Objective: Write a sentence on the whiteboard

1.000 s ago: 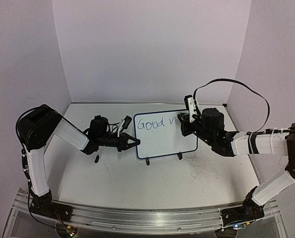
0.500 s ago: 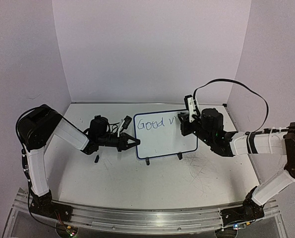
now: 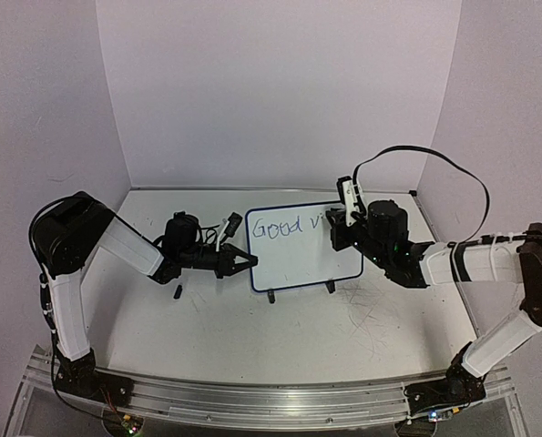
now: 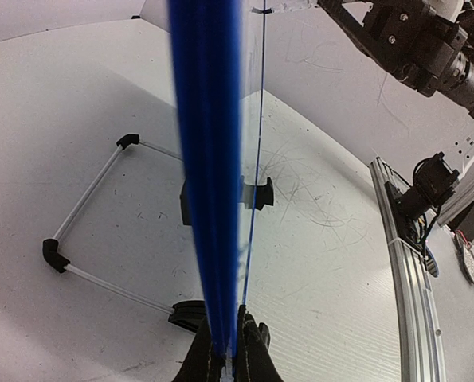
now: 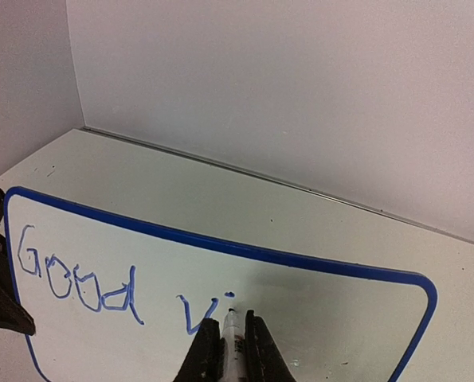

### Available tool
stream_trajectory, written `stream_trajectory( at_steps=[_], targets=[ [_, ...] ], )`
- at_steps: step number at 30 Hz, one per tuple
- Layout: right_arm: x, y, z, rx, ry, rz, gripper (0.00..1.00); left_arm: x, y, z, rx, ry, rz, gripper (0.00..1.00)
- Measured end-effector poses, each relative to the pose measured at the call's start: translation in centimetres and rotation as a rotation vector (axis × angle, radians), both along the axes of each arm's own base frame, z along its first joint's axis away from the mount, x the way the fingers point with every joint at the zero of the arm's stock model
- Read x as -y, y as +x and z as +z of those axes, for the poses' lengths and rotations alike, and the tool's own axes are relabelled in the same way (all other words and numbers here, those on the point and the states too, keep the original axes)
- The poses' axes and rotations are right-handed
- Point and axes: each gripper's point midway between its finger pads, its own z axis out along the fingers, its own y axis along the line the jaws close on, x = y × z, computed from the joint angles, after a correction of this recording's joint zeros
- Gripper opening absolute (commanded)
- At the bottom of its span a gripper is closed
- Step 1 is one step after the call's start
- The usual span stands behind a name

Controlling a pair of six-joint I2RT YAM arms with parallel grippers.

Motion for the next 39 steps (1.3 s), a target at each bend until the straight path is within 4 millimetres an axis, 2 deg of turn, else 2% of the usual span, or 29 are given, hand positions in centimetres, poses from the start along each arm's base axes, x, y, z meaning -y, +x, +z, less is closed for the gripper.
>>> stream_trajectory(
  at_steps=[31, 39],
  targets=[
    [0.4, 0.0, -0.8, -0.037, 0.003, -0.022, 0.0, 0.0, 0.0, 0.0, -0.004, 0.0, 0.001, 0.0],
    [0.5, -0.3, -1.7, -0.068, 0.011, -0.024, 0.0, 0.0, 0.0, 0.0, -0.007, -0.001, 0.002, 0.0]
  ],
)
